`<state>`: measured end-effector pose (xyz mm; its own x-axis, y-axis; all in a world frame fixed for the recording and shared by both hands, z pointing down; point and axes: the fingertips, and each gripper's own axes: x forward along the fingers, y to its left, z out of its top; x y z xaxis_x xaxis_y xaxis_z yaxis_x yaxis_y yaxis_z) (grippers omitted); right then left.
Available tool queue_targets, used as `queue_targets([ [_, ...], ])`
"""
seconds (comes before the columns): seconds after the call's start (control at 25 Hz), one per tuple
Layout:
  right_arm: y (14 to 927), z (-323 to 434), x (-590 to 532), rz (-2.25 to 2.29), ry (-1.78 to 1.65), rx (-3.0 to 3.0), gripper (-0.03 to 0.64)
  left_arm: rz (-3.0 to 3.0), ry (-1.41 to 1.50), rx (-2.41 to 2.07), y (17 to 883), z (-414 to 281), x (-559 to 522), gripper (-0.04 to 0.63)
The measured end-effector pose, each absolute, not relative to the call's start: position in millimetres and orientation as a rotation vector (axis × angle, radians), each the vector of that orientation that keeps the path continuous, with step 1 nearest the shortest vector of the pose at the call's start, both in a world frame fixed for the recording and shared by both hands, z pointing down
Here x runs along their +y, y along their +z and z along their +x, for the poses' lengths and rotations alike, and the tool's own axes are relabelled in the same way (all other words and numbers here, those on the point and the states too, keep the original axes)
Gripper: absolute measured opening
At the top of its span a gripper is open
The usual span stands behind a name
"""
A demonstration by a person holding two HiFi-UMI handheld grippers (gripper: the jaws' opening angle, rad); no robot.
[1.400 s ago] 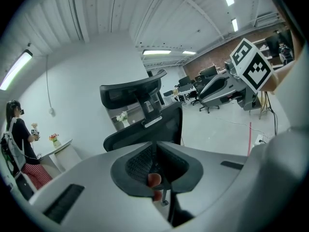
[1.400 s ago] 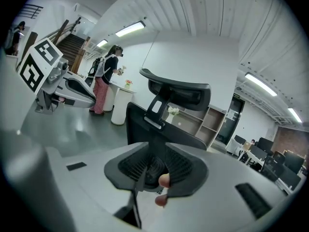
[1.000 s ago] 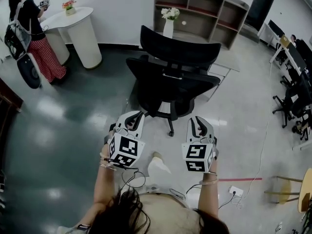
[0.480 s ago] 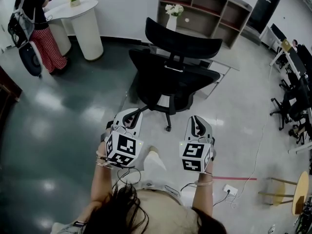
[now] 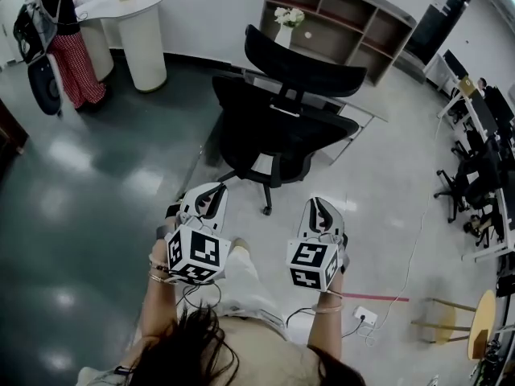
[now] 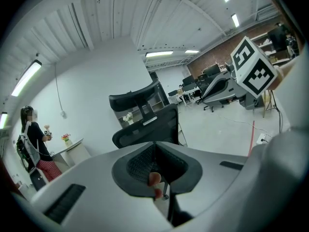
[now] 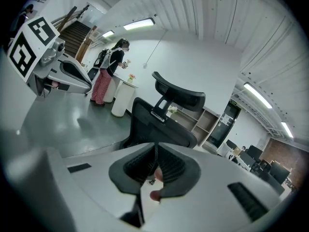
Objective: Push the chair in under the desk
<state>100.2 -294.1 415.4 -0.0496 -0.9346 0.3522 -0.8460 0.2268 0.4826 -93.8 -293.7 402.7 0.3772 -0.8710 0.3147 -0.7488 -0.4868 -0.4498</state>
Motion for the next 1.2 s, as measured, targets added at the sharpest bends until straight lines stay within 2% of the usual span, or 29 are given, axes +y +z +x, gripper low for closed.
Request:
queue_targets([
  [0.52, 417.0, 94.7, -281.9, 1.593, -0.235, -1.903, 0.037, -2.402, -0.691, 1.521, 400.3, -103.9, -278.2, 0.021],
  [0.84, 414.8, 86.3, -281.5, 1.57, -0.261, -1.917, 0.037, -2.506, -0.391, 1.623, 370.1, -113.2, -269.9, 0.022],
  [1.2, 415.0, 89.1, -281.5, 1.57, -0.261, -1.919, 0.037, -2.506, -0.212, 1.662, 349.7, -116.5, -265.4, 0.023],
])
